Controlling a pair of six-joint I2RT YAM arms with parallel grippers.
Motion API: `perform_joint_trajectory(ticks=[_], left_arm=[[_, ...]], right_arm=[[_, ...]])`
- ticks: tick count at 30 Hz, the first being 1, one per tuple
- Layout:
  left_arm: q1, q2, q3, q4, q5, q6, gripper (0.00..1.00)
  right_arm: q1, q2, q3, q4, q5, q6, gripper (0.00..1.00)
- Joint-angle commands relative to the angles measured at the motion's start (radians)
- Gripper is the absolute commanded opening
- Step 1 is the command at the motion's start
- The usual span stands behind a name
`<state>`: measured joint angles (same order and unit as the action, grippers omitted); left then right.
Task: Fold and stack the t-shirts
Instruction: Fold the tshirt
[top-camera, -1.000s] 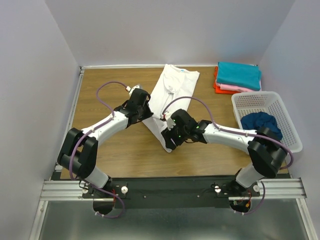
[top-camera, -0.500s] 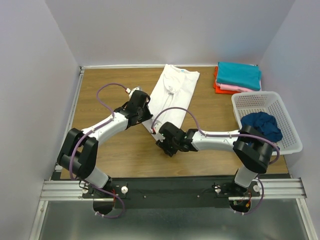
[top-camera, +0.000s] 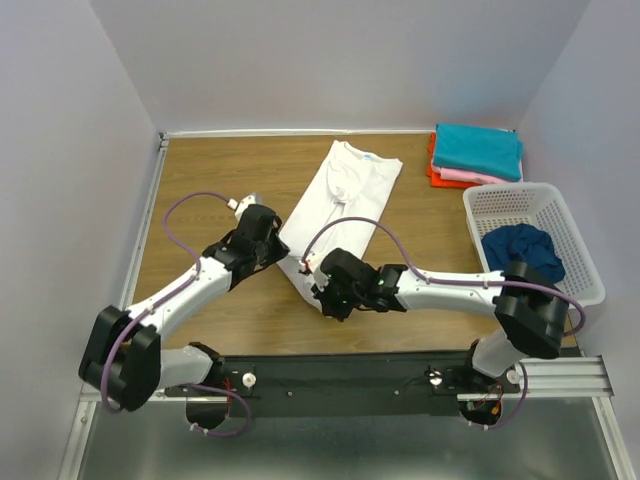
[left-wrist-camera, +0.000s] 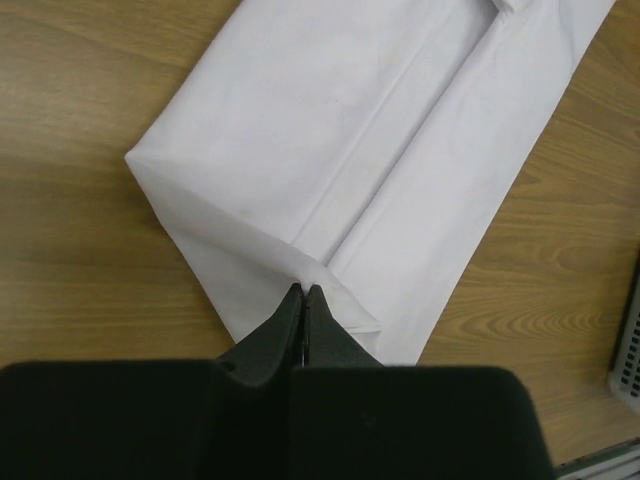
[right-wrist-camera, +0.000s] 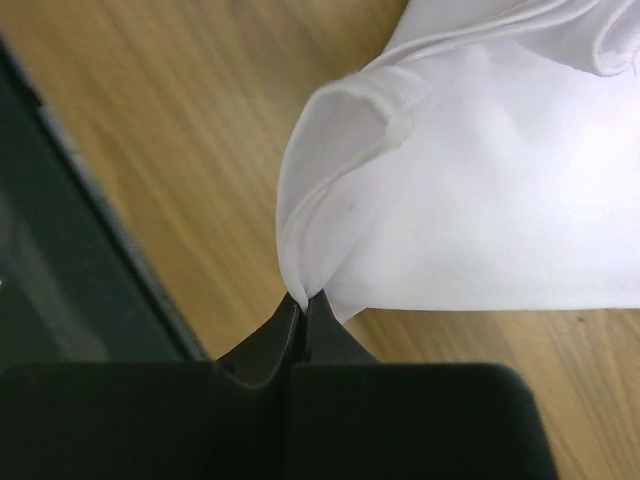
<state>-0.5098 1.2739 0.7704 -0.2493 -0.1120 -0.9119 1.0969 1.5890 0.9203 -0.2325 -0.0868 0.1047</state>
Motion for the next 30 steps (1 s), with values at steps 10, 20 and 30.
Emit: perform_joint_trajectory(ticks=[10,20,30], left_arm=[[0.005,-0.283,-0.066,-0.087,-0.141,-0.075,0.0],[0.008,-0.032,0.138,-0.013,-0.153,0.002,0.0],[0.057,0.232,0.362,0.018,-0.114,0.071,0.0]], right_arm=[[0.008,-0.19,-0.021,-0.031,-0.078,0.176,0.01],[-0.208,-0.182,0.04,-0.12,0.124,0.187,0.01],[-0.402,-0.09,0.144,-0.13,0.06,0.096,0.01]])
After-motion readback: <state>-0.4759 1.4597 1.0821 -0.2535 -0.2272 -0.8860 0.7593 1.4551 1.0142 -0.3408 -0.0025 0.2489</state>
